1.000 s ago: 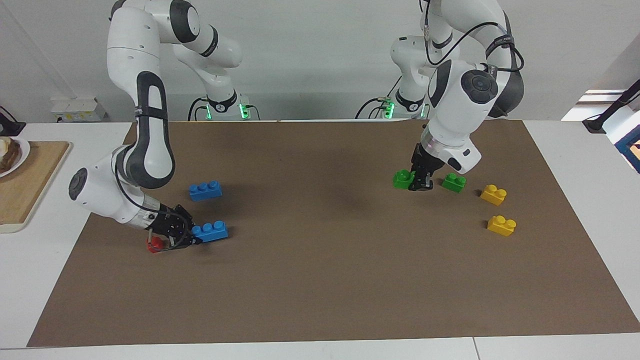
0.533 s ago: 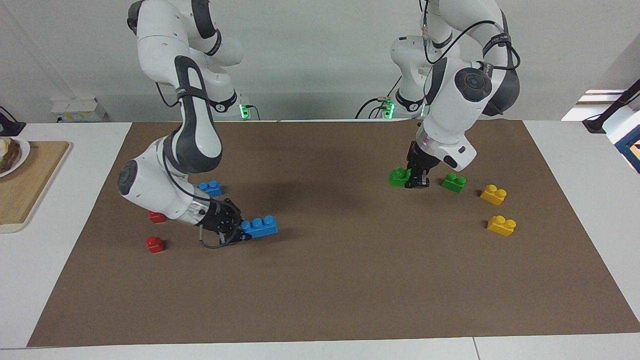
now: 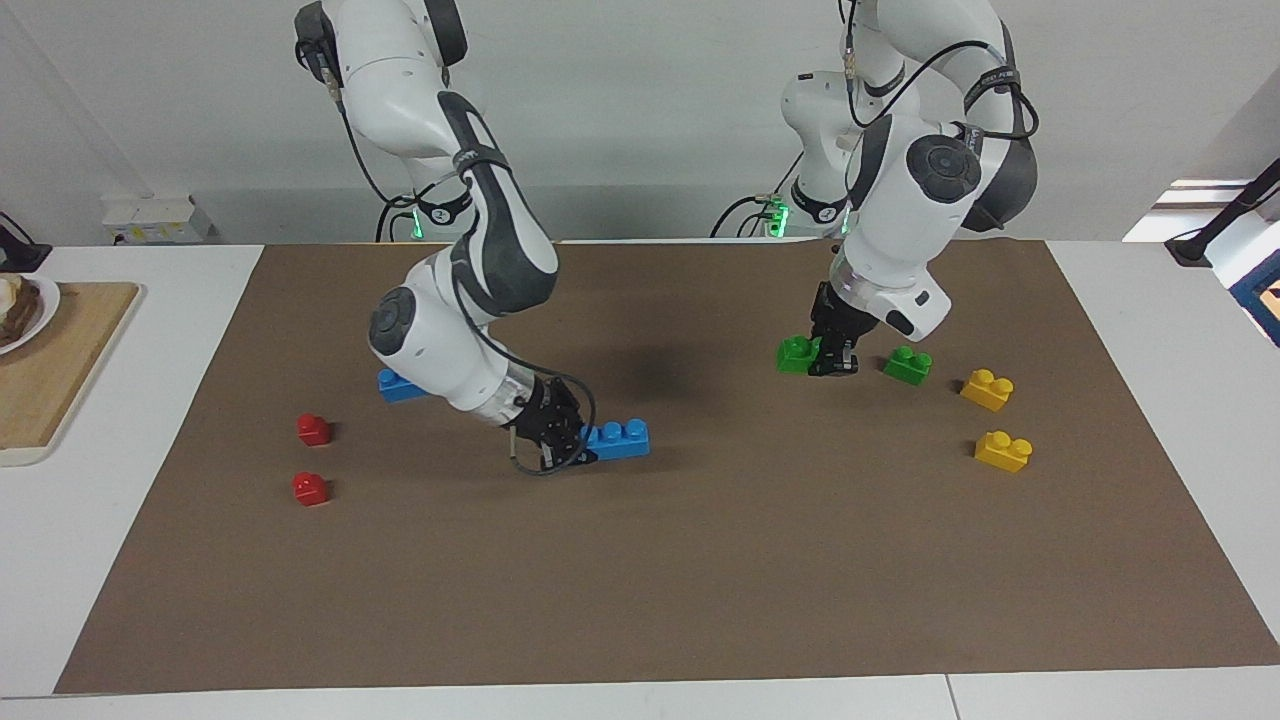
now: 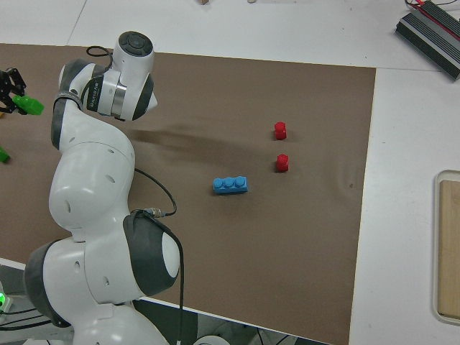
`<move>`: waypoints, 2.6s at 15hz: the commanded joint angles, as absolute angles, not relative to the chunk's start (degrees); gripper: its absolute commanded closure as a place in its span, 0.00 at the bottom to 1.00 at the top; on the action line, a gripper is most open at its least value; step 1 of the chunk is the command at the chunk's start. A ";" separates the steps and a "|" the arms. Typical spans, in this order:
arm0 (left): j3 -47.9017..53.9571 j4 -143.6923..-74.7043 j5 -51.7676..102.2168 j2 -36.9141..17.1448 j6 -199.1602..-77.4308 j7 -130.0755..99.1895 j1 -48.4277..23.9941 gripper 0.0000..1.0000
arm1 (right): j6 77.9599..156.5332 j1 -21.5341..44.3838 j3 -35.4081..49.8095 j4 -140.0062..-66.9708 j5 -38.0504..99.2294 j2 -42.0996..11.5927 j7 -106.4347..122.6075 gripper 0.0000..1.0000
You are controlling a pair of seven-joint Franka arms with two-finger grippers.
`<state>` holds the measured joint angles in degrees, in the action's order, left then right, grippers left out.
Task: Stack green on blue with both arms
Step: 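Carry the green brick with the left gripper while the right gripper brings the blue brick, then press the green brick onto the blue brick with the left gripper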
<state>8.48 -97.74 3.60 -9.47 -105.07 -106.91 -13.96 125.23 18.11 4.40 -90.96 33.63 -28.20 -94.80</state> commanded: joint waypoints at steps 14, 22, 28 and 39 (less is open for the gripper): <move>7.82 -98.52 -0.44 -11.78 -112.93 -117.77 -22.49 1.00 | 138.87 23.81 4.13 -110.56 34.54 -21.54 -90.10 1.00; 7.82 -101.07 -2.45 -14.93 -119.88 -122.42 -26.36 1.00 | 144.58 23.91 4.13 -114.43 34.98 -21.62 -89.12 1.00; 7.82 -100.63 -5.71 -19.33 -124.01 -127.43 -28.83 1.00 | 146.25 23.99 4.13 -115.22 35.24 -21.62 -88.95 1.00; 7.91 -102.13 -5.71 -21.36 -127.52 -127.88 -31.90 1.00 | 146.69 23.99 4.13 -115.75 35.24 -21.53 -88.24 1.00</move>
<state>8.59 -100.93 -4.67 -21.13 -125.71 -126.66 -30.56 144.88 23.77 4.43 -113.38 33.65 -22.45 -90.88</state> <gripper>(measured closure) 0.656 0.656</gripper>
